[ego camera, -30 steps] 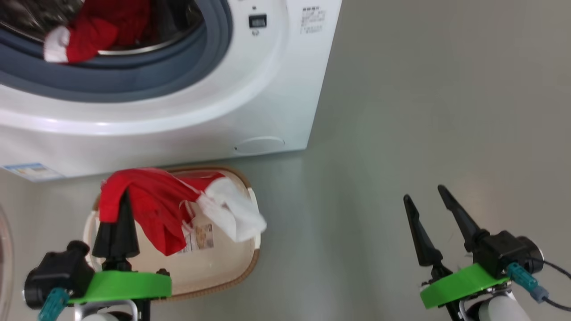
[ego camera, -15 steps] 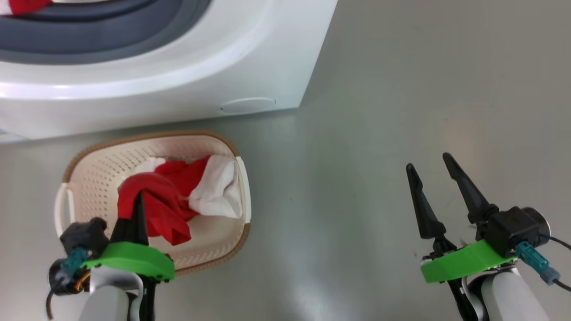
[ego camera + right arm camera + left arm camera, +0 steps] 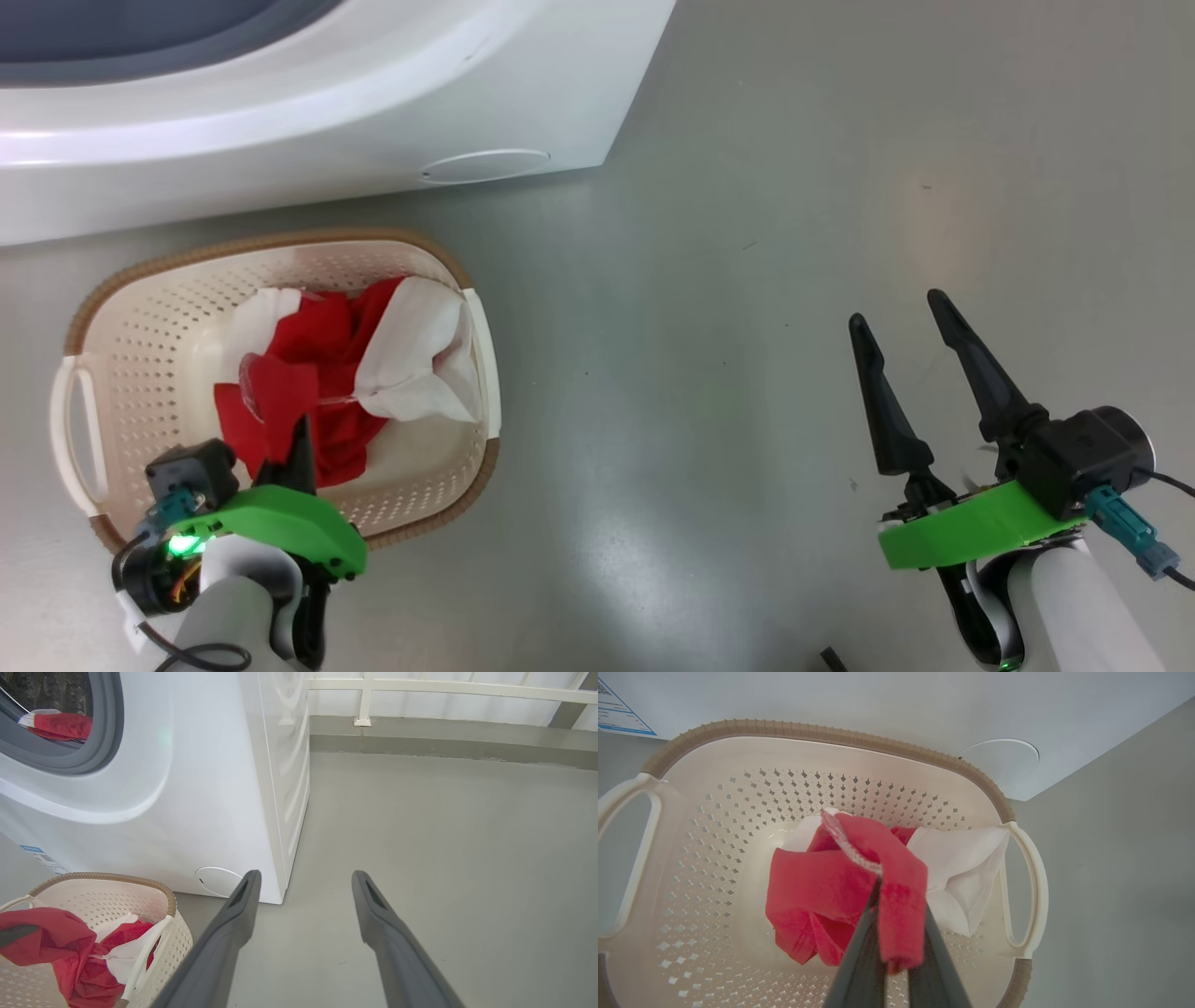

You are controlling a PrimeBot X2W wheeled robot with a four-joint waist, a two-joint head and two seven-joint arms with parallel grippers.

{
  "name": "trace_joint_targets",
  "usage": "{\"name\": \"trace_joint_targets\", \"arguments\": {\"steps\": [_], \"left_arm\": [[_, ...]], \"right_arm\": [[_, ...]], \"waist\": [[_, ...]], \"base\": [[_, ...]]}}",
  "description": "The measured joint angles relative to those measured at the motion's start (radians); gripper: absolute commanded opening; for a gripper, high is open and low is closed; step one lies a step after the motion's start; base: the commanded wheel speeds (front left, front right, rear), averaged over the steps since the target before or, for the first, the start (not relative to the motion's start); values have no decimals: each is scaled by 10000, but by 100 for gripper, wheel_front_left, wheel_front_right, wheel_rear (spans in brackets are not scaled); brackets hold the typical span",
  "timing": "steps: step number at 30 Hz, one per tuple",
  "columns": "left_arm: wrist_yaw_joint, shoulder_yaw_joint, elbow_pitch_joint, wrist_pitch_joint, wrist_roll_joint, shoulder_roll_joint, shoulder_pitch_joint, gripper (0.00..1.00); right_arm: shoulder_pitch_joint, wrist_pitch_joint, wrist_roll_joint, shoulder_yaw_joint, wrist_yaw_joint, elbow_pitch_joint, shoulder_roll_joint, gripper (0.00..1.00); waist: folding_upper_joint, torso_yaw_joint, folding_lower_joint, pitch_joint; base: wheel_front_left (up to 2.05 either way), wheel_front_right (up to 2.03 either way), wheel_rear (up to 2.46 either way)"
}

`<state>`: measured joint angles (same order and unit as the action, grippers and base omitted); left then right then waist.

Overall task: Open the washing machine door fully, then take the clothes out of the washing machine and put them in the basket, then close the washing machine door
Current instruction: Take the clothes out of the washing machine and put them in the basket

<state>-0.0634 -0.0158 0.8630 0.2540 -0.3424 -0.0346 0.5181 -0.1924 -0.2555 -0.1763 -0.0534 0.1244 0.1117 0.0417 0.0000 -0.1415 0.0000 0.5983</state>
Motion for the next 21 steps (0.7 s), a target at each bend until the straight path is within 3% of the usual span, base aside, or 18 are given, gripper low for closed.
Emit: {"name": "trace_joint_targets", "arguments": {"steps": [3, 4, 7, 8, 9, 21], "left_arm": [[-21, -42, 407, 0, 0, 4, 180, 0], [-86, -61, 504, 0, 0, 4, 223, 6], [-88, -127, 696, 0, 8, 15, 290, 59], [-88, -138, 750, 0, 8, 13, 295, 94], [-88, -138, 807, 0, 8, 15, 295, 100], [-155, -119, 589, 0, 82, 27, 244, 100]], "right_arm": [[-85, 0, -8, -21, 2, 10, 2, 100], [-134, 0, -15, -21, 2, 12, 2, 100], [-185, 0, -15, -31, 0, 46, 4, 100], [-184, 0, -19, -44, 2, 88, 4, 100], [-184, 0, -33, -75, 2, 123, 6, 100], [-162, 0, -105, -293, 2, 405, 10, 100]], "waist": [[0, -42, 0, 66], [0, -50, 0, 69], [0, -50, 0, 30], [0, -50, 0, -9], [0, -51, 0, -58], [0, 15, 0, -762]], "base": [[0, 0, 0], [0, 0, 0], [0, 0, 0], [0, 0, 0], [0, 0, 0], [0, 0, 0]]}}
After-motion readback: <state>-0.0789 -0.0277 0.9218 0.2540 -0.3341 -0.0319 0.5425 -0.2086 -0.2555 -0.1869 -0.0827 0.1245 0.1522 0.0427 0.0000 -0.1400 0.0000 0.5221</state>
